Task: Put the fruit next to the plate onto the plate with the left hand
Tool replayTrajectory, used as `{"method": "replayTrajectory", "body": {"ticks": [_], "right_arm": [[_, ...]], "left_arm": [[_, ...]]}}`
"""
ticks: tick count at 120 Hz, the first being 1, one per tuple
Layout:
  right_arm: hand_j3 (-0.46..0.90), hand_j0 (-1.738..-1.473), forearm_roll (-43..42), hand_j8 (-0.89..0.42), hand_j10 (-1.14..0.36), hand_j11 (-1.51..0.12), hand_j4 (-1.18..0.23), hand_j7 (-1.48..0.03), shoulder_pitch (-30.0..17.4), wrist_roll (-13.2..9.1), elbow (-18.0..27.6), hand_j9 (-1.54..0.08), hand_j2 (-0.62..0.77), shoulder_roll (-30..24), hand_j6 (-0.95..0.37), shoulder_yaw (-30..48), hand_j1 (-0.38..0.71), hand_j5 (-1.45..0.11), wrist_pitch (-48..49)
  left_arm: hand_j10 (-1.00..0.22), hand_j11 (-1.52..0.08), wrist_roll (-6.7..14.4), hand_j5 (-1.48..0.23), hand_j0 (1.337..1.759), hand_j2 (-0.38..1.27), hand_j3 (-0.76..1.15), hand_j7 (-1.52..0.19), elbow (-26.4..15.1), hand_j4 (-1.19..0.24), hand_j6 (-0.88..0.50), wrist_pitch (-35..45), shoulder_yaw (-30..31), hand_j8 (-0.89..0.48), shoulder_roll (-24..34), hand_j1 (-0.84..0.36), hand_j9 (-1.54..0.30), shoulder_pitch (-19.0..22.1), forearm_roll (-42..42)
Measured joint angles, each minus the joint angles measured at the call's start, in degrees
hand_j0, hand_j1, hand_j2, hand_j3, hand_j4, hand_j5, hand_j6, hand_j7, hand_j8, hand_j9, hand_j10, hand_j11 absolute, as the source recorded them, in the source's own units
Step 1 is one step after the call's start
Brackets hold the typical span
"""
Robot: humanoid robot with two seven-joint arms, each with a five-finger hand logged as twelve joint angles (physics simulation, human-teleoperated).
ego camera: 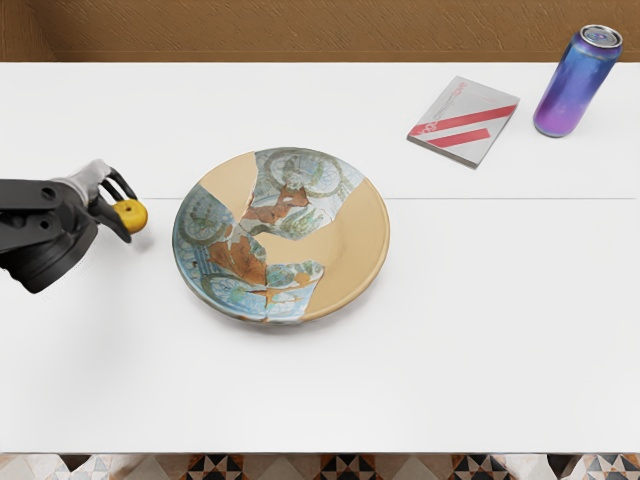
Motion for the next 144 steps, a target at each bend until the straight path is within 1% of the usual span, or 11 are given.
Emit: {"method": "replayTrajectory", "body": {"ticks": [6,13,22,54,67,81,110,125,126,128,144], "right_arm": [[0.0,-1.658,0.01,0.0,0.0,0.0,0.0,0.0,0.0,0.0,0.0,0.0,0.0,0.0,0.0,0.0,-0.35,0.0,0.0],[0.0,-1.658,0.02,0.0,0.0,0.0,0.0,0.0,0.0,0.0,0.0,0.0,0.0,0.0,0.0,-0.01,-0.35,0.0,0.0],[0.0,-1.658,0.0,0.0,0.0,0.0,0.0,0.0,0.0,0.0,0.0,0.0,0.0,0.0,0.0,0.0,-0.35,0.0,0.0],[0.0,-1.658,-0.01,0.0,0.0,0.0,0.0,0.0,0.0,0.0,0.0,0.0,0.0,0.0,0.0,-0.01,-0.35,0.0,0.01],[0.0,-1.658,-0.01,0.0,0.0,0.0,0.0,0.0,0.0,0.0,0.0,0.0,0.0,0.0,0.0,-0.02,-0.35,0.0,0.0],[0.0,-1.658,-0.02,0.0,0.0,0.0,0.0,0.0,0.0,0.0,0.0,0.0,0.0,0.0,0.0,0.0,-0.35,0.0,0.0],[0.0,-1.658,0.0,0.0,0.0,0.0,0.0,0.0,0.0,0.0,0.0,0.0,0.0,0.0,0.0,0.0,-0.35,0.0,0.0],[0.0,-1.658,-0.01,0.0,0.0,0.0,0.0,0.0,0.0,0.0,0.0,0.0,0.0,0.0,0.0,-0.01,-0.35,0.0,0.0],[0.0,-1.658,-0.01,0.0,0.0,0.0,0.0,0.0,0.0,0.0,0.0,0.0,0.0,0.0,0.0,-0.01,-0.35,0.0,0.0],[0.0,-1.658,-0.01,0.0,0.0,0.0,0.0,0.0,0.0,0.0,0.0,0.0,0.0,0.0,0.0,-0.01,-0.35,0.0,0.0],[0.0,-1.658,-0.02,0.0,0.0,0.0,0.0,0.0,0.0,0.0,0.0,0.0,0.0,0.0,0.0,-0.02,-0.35,0.0,0.0]], "left_arm": [[-0.75,-1.02,-0.02,-1.02,1.655,0.47,0.0,-1.01,-0.11,-0.56,-0.42,0.0,-0.1,-0.54,0.57,-0.32,-1.02,-0.73,-0.06],[-0.75,-1.02,-0.03,-1.02,1.655,0.51,0.0,-1.01,-0.3,-0.58,-0.42,-0.01,-0.52,-0.55,1.12,-0.32,-1.01,-1.07,-0.18],[-0.75,-1.02,-0.04,-1.02,1.655,0.47,0.0,-1.01,-0.7,-0.58,-0.44,-0.02,-1.13,-0.56,2.06,-0.31,-1.02,-2.04,-0.24],[-0.74,-1.02,-0.11,-1.02,1.654,0.42,0.0,-1.02,-1.73,-0.61,-0.45,-1.3,-4.74,-0.58,2.39,-0.27,-1.02,-3.39,-0.59],[-0.74,-1.02,-0.16,-1.02,1.654,0.43,0.0,-1.01,-1.93,-0.61,-0.45,-3.3,-6.64,-0.58,2.31,-0.27,-1.01,-3.5,-0.87],[-0.74,-1.02,-0.33,-1.01,1.655,0.5,0.0,-1.0,-2.03,-0.61,-0.46,-6.07,-8.63,-0.58,2.3,-0.3,-1.01,-3.56,-1.3],[-0.74,-1.02,-0.55,-1.01,1.655,0.52,0.0,-1.0,-2.13,-0.6,-0.46,-12.02,-12.16,-0.57,1.56,-0.32,-1.01,-3.61,-2.95],[-0.75,-1.02,-0.55,-1.01,1.655,0.53,0.0,-1.0,-2.19,-0.61,-0.45,-14.64,-13.58,-0.57,0.5,-0.32,-1.01,-3.61,-3.97],[-0.75,-1.02,-0.55,-1.0,1.655,0.54,0.0,-1.0,-2.19,-0.61,-0.48,-14.8,-13.67,-0.57,0.48,-0.32,-1.01,-3.61,-4.03],[-0.75,-1.02,-0.55,-1.0,1.655,0.53,0.0,-1.0,-2.2,-0.61,-0.46,-15.2,-13.85,-0.57,0.36,-0.32,-1.01,-3.61,-4.11],[-0.75,-1.01,-0.48,-1.01,1.656,0.55,0.0,-1.0,-2.21,-0.6,-0.45,-17.0,-14.72,-0.57,-1.97,-0.33,-1.01,-3.52,-4.47]]}}
